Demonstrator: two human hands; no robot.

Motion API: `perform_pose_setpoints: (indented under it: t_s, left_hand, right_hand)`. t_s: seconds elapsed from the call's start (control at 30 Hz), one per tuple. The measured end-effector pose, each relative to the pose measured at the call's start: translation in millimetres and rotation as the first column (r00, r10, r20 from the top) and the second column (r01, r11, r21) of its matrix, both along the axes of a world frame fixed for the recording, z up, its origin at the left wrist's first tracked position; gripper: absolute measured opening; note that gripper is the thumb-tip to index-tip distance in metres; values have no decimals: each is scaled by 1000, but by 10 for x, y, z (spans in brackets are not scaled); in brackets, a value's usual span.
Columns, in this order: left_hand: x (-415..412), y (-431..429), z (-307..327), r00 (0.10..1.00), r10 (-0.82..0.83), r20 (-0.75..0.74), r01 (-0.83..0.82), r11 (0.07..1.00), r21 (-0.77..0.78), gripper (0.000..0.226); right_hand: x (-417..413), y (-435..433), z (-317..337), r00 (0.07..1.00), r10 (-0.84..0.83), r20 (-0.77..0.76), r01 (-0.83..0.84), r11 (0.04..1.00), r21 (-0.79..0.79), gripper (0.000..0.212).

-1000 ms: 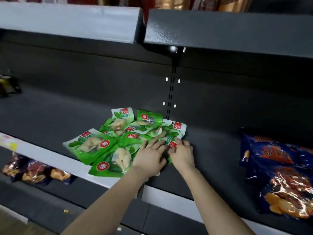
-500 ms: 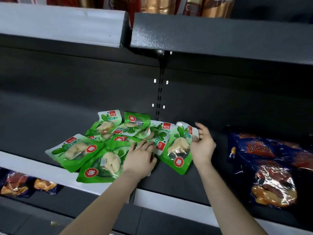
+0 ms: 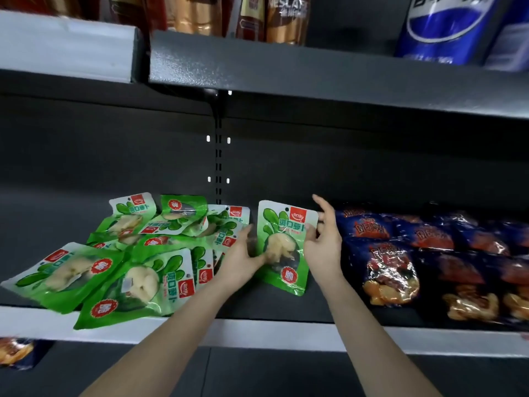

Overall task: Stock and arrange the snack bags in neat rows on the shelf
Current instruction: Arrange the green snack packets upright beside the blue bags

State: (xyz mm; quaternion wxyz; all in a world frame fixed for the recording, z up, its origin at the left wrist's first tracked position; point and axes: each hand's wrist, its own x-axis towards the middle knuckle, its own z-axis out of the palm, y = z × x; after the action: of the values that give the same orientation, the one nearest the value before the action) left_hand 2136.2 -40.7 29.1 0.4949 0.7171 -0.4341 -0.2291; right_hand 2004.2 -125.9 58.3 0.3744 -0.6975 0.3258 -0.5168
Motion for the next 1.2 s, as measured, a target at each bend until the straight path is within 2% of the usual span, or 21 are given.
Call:
perform_pose_setpoints:
  t_s: [0.07,0.17,0.2,0.23,0.3,0.33,0.4,0.47,0.53,0.6,0.77,0.93,1.0,1.07,1.2]
  left_hand:
    - [-60,-74,-27,1000,16,24,-17,1000,12,73]
    - [-163,-181,-75,987,-21,162,13,999,49,34]
    - [-195,-206,-87,979,-26,202,14,998,57,25]
    - [-230,-238,-97,974,-22,226,8,998,60,20]
    - [-271,-265,-108,969,8,246,-24,998,61,14]
    - [-294,-275,-103,968,17,249,-34,997,65,12]
    - [-305,-298,-109,968,30,248,-49,996,70,10]
    - [-299,-317,-121,968,31,251,-52,996,77,12]
    - [-290,-337,-134,967,34,251,-57,995,82,13]
    - [-276,-364,-153,963,45,265,-71,993,92,12]
    - [-240,-411,-228,950,12,313,-62,986,152,19]
    - [-216,-489,-232,784,6,620,-154,970,186,34]
    - [-210,-501,-264,768,17,640,-166,971,173,38]
    - [-183,-496,-320,793,58,607,-174,976,134,37]
    - [-136,-499,-339,794,103,598,-189,979,82,36]
  right_hand:
    - [-86,-10,-10,996,-74,-51,69,994,-90,68]
    - [-165,42,-17,971,-157,-183,100,953,-286,59]
    - [-166,47,-53,938,-210,-276,102,927,-361,61]
    - [-170,35,-116,869,-287,-404,99,899,-427,64]
    - [-176,24,-277,653,-457,-604,95,841,-533,68]
    - [-190,33,-349,565,-509,-649,90,820,-565,67]
    - [-219,103,-433,482,-528,-699,55,814,-578,66]
    - [-246,145,-541,475,-419,-774,-30,871,-491,66]
    - [-226,142,-611,455,-133,-880,-89,977,-193,65]
    - [-195,133,-642,396,-14,-918,-78,996,-49,63]
    - [-129,25,-638,330,36,-943,-77,997,11,57]
    - [-72,-197,-610,269,63,-961,-79,996,43,55]
    - [-49,-285,-589,260,74,-963,-85,995,53,55]
    - [-27,-375,-578,267,84,-960,-80,995,65,55]
    - [78,-503,-488,331,131,-934,-54,991,119,49]
